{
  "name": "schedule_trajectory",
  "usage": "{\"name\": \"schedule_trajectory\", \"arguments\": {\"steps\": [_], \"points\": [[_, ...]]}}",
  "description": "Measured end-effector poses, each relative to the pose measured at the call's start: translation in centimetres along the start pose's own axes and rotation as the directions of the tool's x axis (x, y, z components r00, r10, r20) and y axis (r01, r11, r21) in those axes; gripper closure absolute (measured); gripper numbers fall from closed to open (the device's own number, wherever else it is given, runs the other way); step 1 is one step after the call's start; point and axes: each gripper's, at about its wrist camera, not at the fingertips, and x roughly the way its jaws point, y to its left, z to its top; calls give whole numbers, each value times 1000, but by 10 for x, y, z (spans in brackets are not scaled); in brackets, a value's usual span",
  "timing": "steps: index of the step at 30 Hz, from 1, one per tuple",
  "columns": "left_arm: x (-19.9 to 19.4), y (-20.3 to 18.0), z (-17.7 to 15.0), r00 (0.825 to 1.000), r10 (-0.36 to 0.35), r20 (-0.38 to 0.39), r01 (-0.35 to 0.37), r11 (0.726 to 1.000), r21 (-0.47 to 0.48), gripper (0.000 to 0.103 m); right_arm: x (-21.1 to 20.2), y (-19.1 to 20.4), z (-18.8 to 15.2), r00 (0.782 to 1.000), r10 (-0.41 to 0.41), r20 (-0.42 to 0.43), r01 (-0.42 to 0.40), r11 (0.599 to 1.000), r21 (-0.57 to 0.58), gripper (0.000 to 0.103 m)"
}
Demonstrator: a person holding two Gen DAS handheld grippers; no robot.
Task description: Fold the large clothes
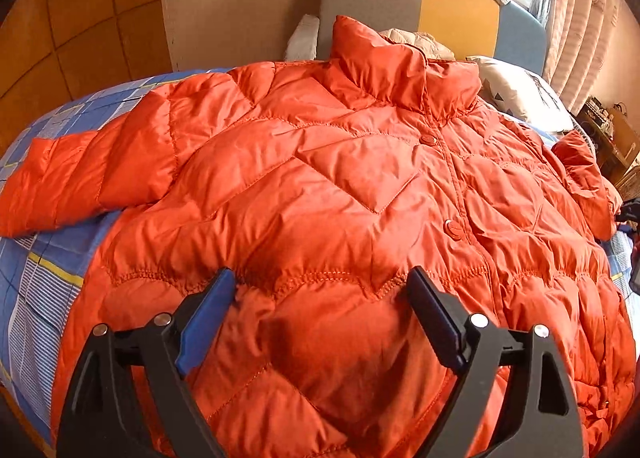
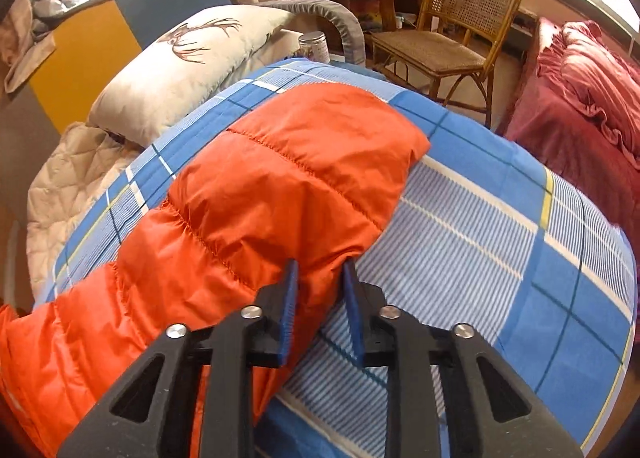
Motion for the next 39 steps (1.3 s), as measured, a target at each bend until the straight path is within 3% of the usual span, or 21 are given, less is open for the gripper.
{"name": "schedule_trajectory", "arguments": {"steps": [3,7,12,15,19,23,26,30,32,33,34,35,39], "points": [[1,0,0,1000,-2,1,2,1000,2,16,-2,8,4,1000,-17,24,18,998,-65,99],[1,-1,0,1000,-5,1,5,1000,7,16,-26,28,1,992,-11,124,36,979,-199,100],[-2,-2,1,1000,-18,6,18,1000,12,16,-68,68,-9,973,63,220,20,935,-354,100],[-8,-2,1,999,-44,11,44,999,15,16,-103,106,-27,953,153,261,-9,877,-480,100],[-17,0,-1,997,-75,24,75,997,12,16,-155,168,-76,915,311,257,-64,741,-668,100],[-27,8,-5,993,-115,29,115,993,1,16,-197,226,-151,880,444,166,-115,540,-834,100],[-32,18,-6,988,-151,31,152,988,-22,16,-213,259,-206,869,490,73,-160,417,-895,101],[-33,35,-2,972,-235,19,236,969,-73,16,-216,284,-253,866,498,-42,-243,346,-906,99],[-31,46,4,961,-276,14,276,954,-116,16,-215,288,-265,866,491,-90,-284,337,-898,87],[-29,50,6,957,-290,13,290,948,-132,17,-215,288,-267,862,496,-105,-305,341,-889,60],[-28,53,9,950,-311,15,310,939,-147,17,-217,285,-268,853,507,-124,-334,349,-876,23],[-26,58,13,944,-330,19,328,929,-170,17,-220,278,-267,840,527,-133,-365,365,-857,17],[-18,63,31,938,-345,29,344,916,-206,17,-229,250,-260,815,556,-164,-443,415,-795,18]]}}
